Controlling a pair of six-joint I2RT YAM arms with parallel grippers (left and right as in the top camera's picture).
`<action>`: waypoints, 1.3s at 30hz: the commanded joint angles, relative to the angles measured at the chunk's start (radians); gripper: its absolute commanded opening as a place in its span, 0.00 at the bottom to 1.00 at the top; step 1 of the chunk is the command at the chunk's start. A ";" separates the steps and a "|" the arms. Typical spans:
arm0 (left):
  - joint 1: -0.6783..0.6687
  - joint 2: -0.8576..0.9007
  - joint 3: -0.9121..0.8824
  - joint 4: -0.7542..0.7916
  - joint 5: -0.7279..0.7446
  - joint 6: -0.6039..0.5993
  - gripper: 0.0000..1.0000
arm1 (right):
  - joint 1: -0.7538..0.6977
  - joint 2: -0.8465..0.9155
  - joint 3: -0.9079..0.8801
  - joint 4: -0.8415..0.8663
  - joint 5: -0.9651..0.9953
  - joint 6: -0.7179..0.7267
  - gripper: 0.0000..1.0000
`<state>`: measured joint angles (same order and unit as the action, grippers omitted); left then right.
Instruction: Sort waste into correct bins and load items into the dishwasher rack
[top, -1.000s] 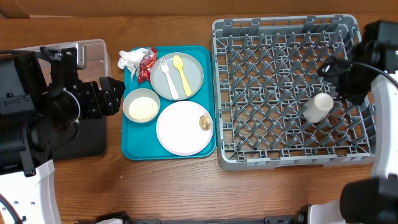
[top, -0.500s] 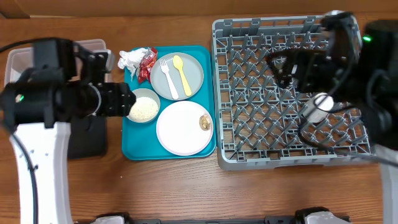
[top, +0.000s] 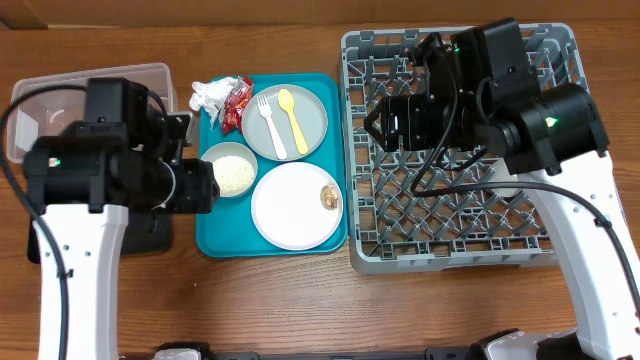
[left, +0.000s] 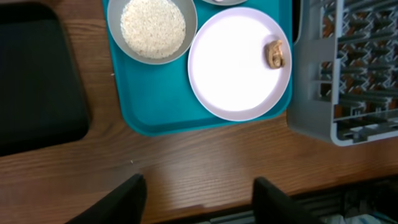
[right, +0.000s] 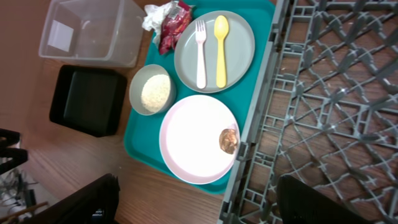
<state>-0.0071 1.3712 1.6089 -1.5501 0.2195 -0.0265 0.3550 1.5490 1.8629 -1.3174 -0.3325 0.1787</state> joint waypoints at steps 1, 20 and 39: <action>-0.013 -0.002 -0.093 0.071 -0.005 -0.041 0.57 | 0.004 -0.003 0.003 0.000 0.018 -0.011 0.85; -0.135 0.151 -0.297 0.560 -0.108 -0.058 0.49 | 0.006 0.017 0.002 0.031 0.059 -0.013 0.84; 0.031 -0.109 -0.113 0.203 -0.230 -0.180 0.65 | 0.261 0.676 0.002 0.717 0.286 -0.079 0.76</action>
<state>-0.0082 1.3556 1.4734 -1.3380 0.0086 -0.1799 0.6033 2.1395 1.8614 -0.6289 -0.0765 0.1101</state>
